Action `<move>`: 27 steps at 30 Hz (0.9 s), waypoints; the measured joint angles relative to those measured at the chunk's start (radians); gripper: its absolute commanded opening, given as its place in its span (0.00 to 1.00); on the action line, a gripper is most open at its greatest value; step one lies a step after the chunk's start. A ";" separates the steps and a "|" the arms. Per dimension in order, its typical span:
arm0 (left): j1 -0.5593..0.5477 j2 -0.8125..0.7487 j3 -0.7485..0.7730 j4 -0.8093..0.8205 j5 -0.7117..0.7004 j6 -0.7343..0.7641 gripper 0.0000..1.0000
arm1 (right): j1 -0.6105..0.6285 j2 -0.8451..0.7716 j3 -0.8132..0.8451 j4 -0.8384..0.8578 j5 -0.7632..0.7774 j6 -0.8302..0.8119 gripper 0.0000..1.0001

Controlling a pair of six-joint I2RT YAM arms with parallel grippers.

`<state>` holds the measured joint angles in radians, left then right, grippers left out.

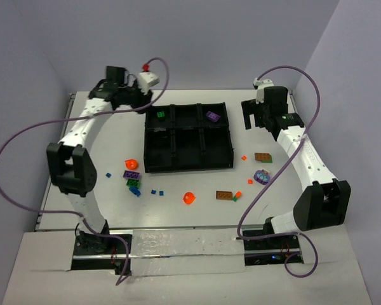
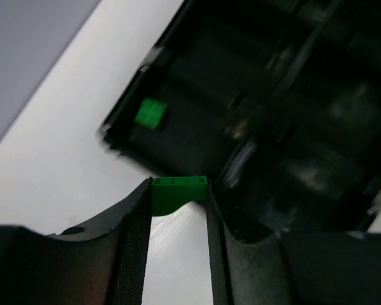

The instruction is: Sort the legos into containers by color

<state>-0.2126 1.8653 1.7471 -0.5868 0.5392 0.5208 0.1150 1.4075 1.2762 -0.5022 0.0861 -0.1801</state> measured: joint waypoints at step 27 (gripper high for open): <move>-0.166 0.417 0.272 0.139 -0.573 -0.579 0.10 | -0.012 -0.014 -0.036 0.001 0.008 -0.001 1.00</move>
<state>-0.3787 2.2826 2.0192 -0.4478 -0.0338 -0.0583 0.1031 1.3935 1.2407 -0.5011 0.0944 -0.1808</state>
